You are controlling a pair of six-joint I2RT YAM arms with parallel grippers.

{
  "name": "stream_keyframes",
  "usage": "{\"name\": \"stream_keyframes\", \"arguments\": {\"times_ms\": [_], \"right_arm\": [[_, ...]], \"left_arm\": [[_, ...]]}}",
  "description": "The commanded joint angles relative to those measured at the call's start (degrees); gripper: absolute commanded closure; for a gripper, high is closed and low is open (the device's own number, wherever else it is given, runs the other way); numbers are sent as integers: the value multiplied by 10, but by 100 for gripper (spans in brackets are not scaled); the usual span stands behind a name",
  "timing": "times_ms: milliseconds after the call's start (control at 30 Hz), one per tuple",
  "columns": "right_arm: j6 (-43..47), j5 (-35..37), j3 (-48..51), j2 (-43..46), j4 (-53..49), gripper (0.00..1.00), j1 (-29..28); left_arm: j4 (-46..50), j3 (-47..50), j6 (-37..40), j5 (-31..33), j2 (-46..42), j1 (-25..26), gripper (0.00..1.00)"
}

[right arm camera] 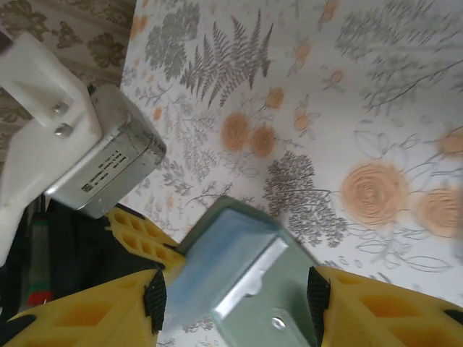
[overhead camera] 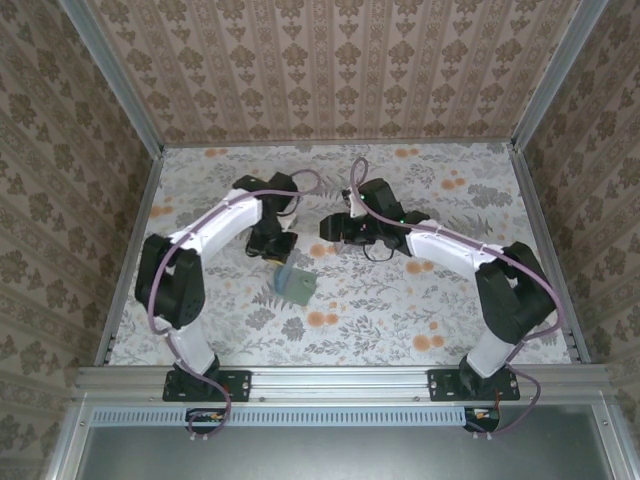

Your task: Put the credit cards into the card holder

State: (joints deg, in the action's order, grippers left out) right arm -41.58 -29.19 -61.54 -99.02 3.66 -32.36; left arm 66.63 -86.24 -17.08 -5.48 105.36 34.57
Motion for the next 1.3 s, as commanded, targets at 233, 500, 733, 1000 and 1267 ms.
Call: {"name": "stream_keyframes", "arguments": {"times_ms": [233,500,733,1000,1267], "right_arm": [[-102,10,109,-8,102,58,-42],[-104,1,71,-68,126,58,-66],[-71,37,56,-96,85,60,-68],[-30,83,43,-110,22,60,-66],[-25,76,28,-139,14,60,-64]], "left_arm": [[-79,50,-66,-29,-58,-27,100],[-228,163,-130,-122,-106,-41,100],[-332,271,-178,-126,-172,-76,100],[-446,406,-215,-187,-222,-148,88],[-453,330,-212,-248,-215,-112,84]]}}
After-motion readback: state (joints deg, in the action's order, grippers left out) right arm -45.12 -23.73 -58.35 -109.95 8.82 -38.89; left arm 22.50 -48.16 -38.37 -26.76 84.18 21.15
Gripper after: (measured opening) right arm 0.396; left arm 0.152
